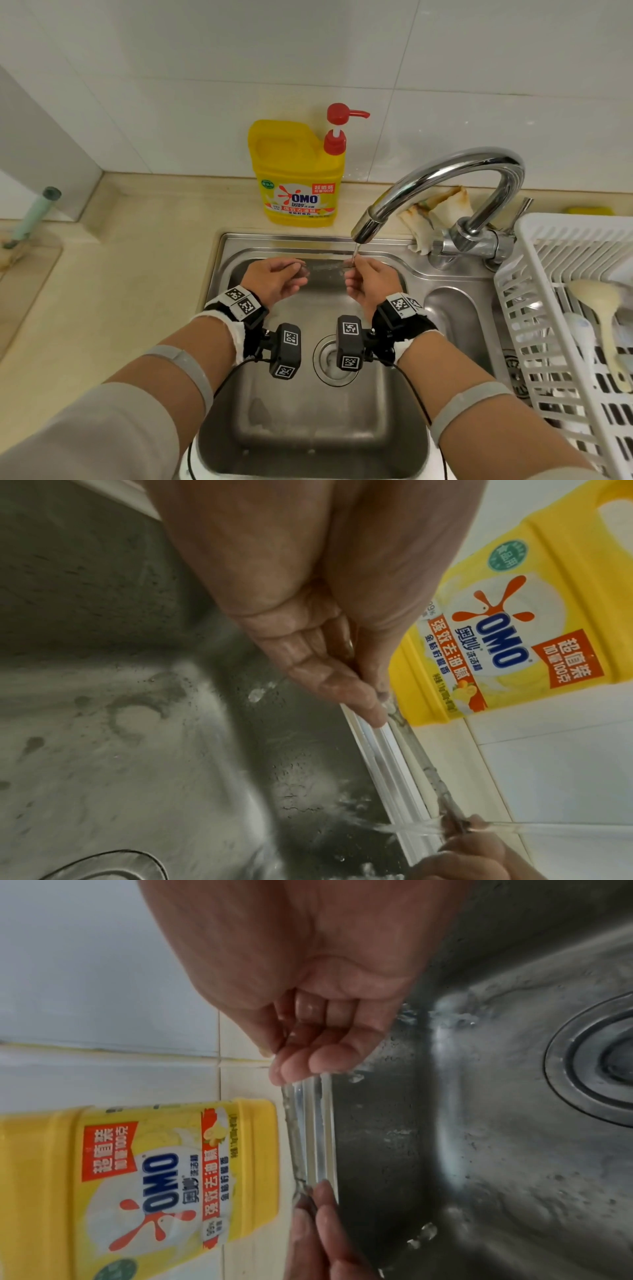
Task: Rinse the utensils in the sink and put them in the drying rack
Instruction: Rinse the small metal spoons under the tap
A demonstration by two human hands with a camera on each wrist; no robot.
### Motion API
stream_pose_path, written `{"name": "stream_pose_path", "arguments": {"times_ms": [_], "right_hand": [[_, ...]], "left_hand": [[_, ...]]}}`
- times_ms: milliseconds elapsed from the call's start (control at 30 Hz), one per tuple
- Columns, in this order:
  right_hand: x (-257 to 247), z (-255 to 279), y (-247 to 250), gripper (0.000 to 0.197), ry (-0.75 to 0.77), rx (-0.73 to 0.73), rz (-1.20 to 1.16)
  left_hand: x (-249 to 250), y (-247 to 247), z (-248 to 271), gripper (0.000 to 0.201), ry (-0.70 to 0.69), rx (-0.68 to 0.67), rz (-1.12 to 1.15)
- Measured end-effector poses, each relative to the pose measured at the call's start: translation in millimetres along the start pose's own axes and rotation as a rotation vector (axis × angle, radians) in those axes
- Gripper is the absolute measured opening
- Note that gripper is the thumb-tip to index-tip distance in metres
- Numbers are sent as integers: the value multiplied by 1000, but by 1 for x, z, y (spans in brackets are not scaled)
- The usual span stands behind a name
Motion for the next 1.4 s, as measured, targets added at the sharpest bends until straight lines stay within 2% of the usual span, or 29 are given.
{"name": "stream_pose_path", "arguments": {"times_ms": [233, 433, 567, 1000, 1400], "right_hand": [[-8, 5, 12, 17, 48, -41, -67], [-13, 3, 33, 26, 151, 78, 143], [-17, 8, 44, 25, 200, 121, 202], [-15, 12, 74, 30, 122, 136, 63], [-13, 13, 91, 16, 124, 149, -124]], "left_hand": [[-2, -14, 3, 23, 44, -3, 156], [-3, -34, 5, 36, 103, -38, 262], [-4, -43, 2, 30, 94, -22, 276], [-4, -71, 1, 21, 76, -55, 276], [-6, -92, 7, 17, 101, -125, 209]]}}
Point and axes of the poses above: each hand's wrist, its own z-axis away from the middle knuckle, its own y-axis out of the back of the hand, x = y × z, the point moved 5 cm from there along -z, towards the middle knuckle, and after that the axes turned 15 degrees about -y, right-handed, at the moved point
